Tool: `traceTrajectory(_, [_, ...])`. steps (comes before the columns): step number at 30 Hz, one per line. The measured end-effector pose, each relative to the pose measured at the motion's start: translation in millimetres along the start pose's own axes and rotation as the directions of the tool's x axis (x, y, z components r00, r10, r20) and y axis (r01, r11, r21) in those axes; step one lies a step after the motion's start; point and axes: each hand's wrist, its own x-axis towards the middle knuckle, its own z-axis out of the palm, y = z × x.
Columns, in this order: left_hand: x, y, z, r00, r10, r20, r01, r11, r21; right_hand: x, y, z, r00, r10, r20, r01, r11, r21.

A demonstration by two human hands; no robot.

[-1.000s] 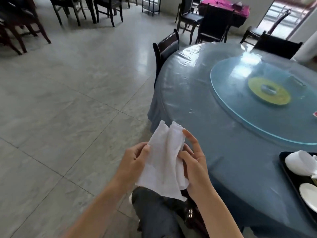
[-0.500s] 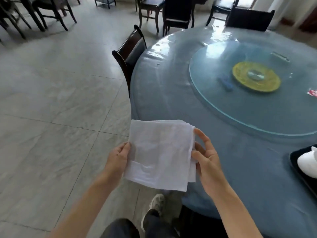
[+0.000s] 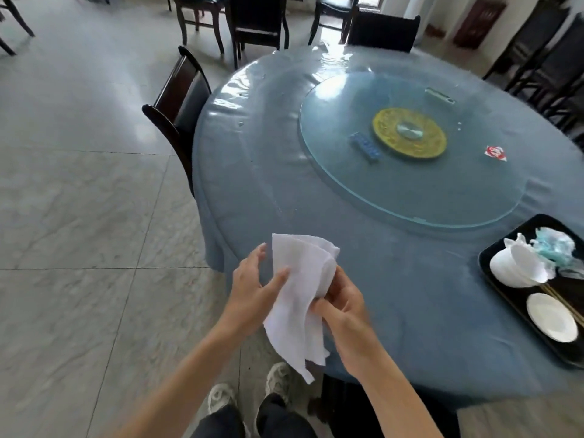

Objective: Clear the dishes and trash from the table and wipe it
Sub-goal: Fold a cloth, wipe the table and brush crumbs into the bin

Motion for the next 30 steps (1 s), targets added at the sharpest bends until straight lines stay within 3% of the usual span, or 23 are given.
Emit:
traceTrajectory(4, [-28,23,-11,0.974,0.102,0.201,-0.069,0.984,-0.167,-1,9,23,1.0,0.004,0.024,-0.003,1.0,-0.029])
traceTrajectory(8, [-40,25,-21,0.954,0.257,0.157,-0.255,0.966,-0.029,-8,6,34,0.997,0.029,0.077,-0.038,0.992,0.117])
traceTrajectory(10, [-37,20,-23,0.942,0.292,0.164,-0.293,0.956,-0.02,-8,1,39,0.999,0.043,0.033,-0.047,0.99,0.131])
traceTrajectory(13, [-34,14,-25,0.935,0.283,0.214,-0.28,0.959,-0.043,-1,1,45,0.987,0.079,-0.14,-0.073,0.996,0.049])
traceTrajectory(16, [-27,4,-28,0.931,0.289,0.222,-0.288,0.957,-0.038,4,0,46,0.981,0.073,-0.18,-0.073,0.997,0.006])
traceTrajectory(20, [-8,-9,-39,0.97,0.23,0.075,-0.224,0.971,-0.08,13,-2,31,0.961,0.02,-0.275,-0.031,0.999,-0.035])
traceTrajectory(25, [18,-28,-67,0.99,0.133,-0.039,-0.136,0.986,-0.095,23,-10,-43,0.821,-0.065,-0.566,-0.046,0.982,-0.181])
traceTrajectory(30, [39,-48,-70,0.997,0.048,-0.061,-0.057,0.987,-0.15,52,-4,-140,0.746,-0.141,-0.651,-0.191,0.891,-0.412])
